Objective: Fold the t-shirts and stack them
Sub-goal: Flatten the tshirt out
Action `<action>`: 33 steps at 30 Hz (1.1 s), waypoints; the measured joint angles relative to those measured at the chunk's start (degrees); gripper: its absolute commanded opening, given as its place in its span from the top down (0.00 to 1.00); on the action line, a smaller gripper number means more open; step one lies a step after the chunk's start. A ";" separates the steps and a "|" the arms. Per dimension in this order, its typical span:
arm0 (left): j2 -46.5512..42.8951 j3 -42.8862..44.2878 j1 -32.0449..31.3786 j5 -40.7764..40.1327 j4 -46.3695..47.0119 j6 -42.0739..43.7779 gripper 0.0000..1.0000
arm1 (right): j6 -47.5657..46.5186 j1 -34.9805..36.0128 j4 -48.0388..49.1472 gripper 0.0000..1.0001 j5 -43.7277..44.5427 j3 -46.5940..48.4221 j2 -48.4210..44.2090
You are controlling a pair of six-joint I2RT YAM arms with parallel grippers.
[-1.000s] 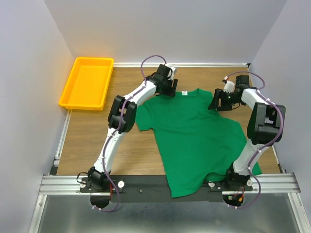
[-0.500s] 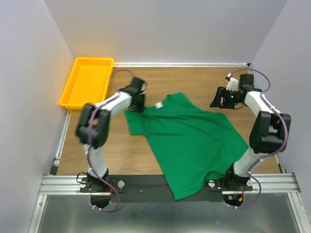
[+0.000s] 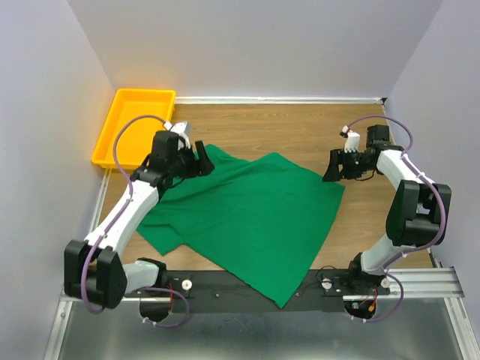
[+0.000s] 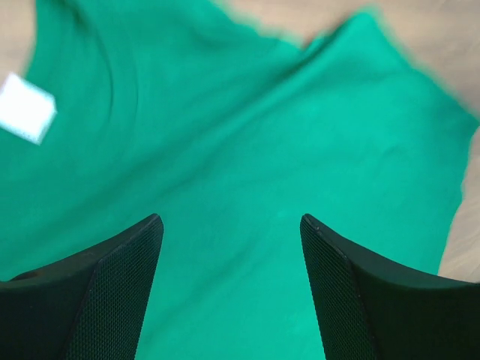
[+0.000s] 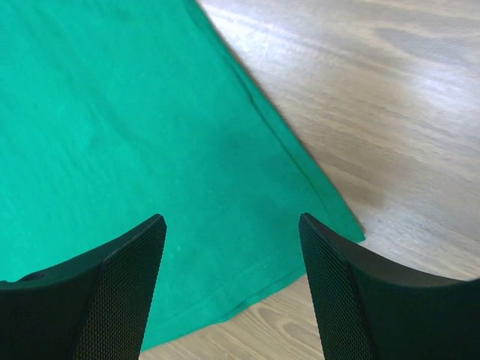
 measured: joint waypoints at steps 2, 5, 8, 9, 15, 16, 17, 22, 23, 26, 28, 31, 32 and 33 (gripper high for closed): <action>3.69 4.55 0.57 -0.11 1.99 1.14 0.21 | -1.05 0.26 -0.90 0.21 -0.04 0.46 0.83; 14.71 12.11 1.86 -0.13 5.07 2.25 0.27 | -1.79 0.50 -1.46 0.21 1.20 1.81 4.00; 28.52 20.61 2.97 -0.26 6.49 2.99 0.28 | -1.86 0.72 -1.51 0.21 3.08 2.64 7.06; 33.97 24.17 3.19 -0.42 5.66 3.19 0.28 | -1.86 0.87 -1.51 0.21 3.93 2.67 7.76; 52.65 41.66 3.54 -2.95 0.24 4.81 0.28 | -1.84 2.60 -1.95 0.21 4.98 3.04 8.20; 54.95 44.85 3.54 -3.45 -0.63 5.22 0.29 | -1.81 2.91 -1.97 0.21 4.96 3.10 8.17; 56.54 46.99 3.54 -3.85 -1.31 5.64 0.31 | -1.79 3.02 -1.97 0.21 4.96 3.17 8.17; 61.88 53.70 3.54 -4.09 -5.92 8.11 0.39 | -1.79 3.06 -2.12 0.21 4.98 3.19 7.98; 62.45 53.83 3.54 -3.93 -6.69 8.66 0.41 | -1.75 3.06 -2.10 0.21 4.98 3.19 7.87; 61.96 52.85 3.54 -3.26 -7.34 10.23 0.68 | -1.55 3.06 -2.16 0.21 4.94 3.19 7.50; 60.94 51.19 3.54 -2.69 -7.89 11.26 1.00 | -1.25 3.06 -2.16 0.21 4.87 3.19 7.30; 59.49 49.29 3.54 -1.18 -8.61 12.07 1.00 | -0.87 3.08 -2.23 0.21 4.79 3.21 7.26; 59.12 48.92 3.54 -0.81 -8.72 12.04 1.00 | -0.74 3.08 -2.27 0.21 4.72 3.30 7.26; 58.31 48.46 3.54 0.52 -8.87 12.15 1.00 | -0.57 3.21 -2.38 0.21 4.59 3.54 7.26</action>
